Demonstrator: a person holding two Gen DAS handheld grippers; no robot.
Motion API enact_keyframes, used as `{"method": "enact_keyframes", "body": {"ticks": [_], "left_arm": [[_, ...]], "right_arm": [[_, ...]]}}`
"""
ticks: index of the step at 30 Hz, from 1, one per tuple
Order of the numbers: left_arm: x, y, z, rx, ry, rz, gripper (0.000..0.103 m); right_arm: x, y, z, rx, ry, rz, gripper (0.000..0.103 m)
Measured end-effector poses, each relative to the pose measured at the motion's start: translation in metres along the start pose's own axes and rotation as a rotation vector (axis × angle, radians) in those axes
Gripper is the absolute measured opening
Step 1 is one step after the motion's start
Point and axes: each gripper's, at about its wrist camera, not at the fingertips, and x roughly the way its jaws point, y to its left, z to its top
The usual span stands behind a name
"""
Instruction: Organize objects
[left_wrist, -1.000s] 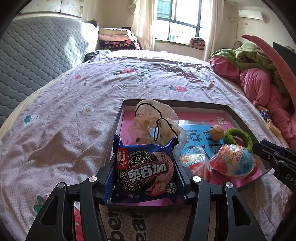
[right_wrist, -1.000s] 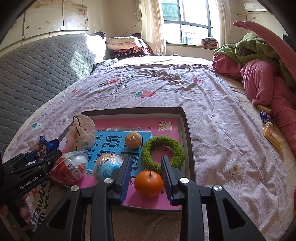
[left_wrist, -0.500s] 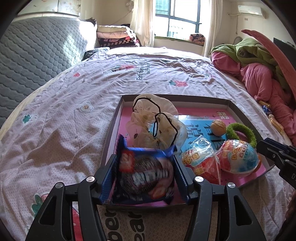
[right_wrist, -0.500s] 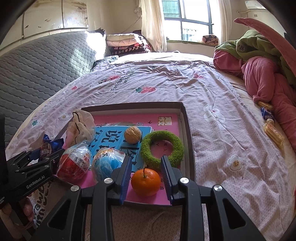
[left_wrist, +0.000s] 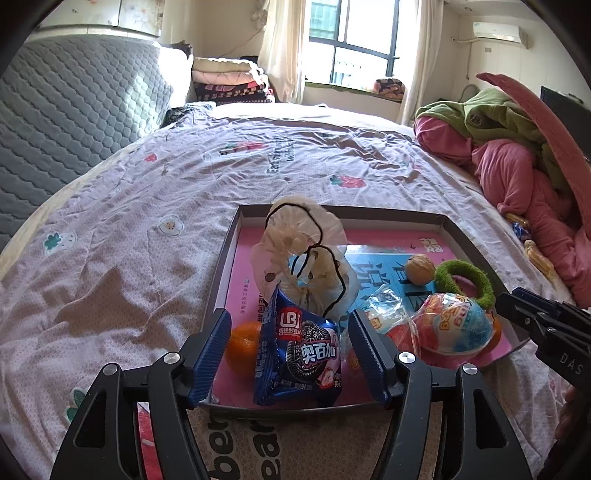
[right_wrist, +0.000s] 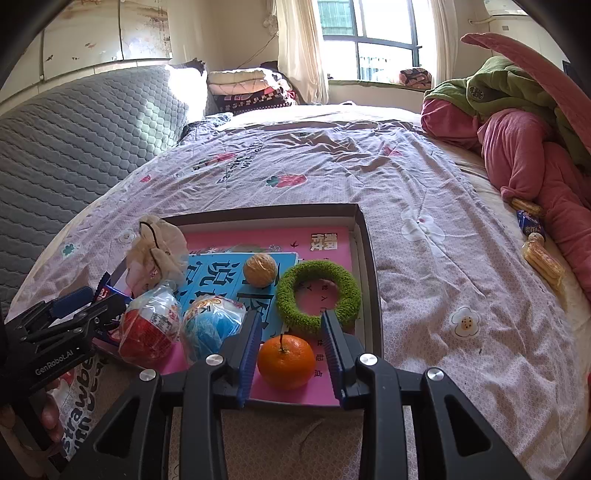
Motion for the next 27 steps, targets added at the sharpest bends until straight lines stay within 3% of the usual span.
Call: {"method": "enact_keyframes", "body": {"ticks": [6,10,16,27], "left_arm": [[-0.010,-0.002,0.003,-0.005,-0.024,-0.011,0.069],[-0.018,-0.006,0.003,-0.004,-0.041,-0.018,0.069],[-0.026,-0.013,0.003,0.015,-0.063,-0.022,0.072],[-0.047,-0.018,-0.001,0.034,-0.110,-0.013,0.075]], "right_arm": [[-0.006,0.001,0.000,0.004,-0.014,-0.004,0.038],[-0.011,0.005,0.000,-0.006,-0.033,-0.004,0.051],[-0.017,0.009,-0.001,-0.023,-0.050,-0.019,0.061],[-0.041,0.019,0.001,-0.030,-0.134,-0.004,0.073]]}}
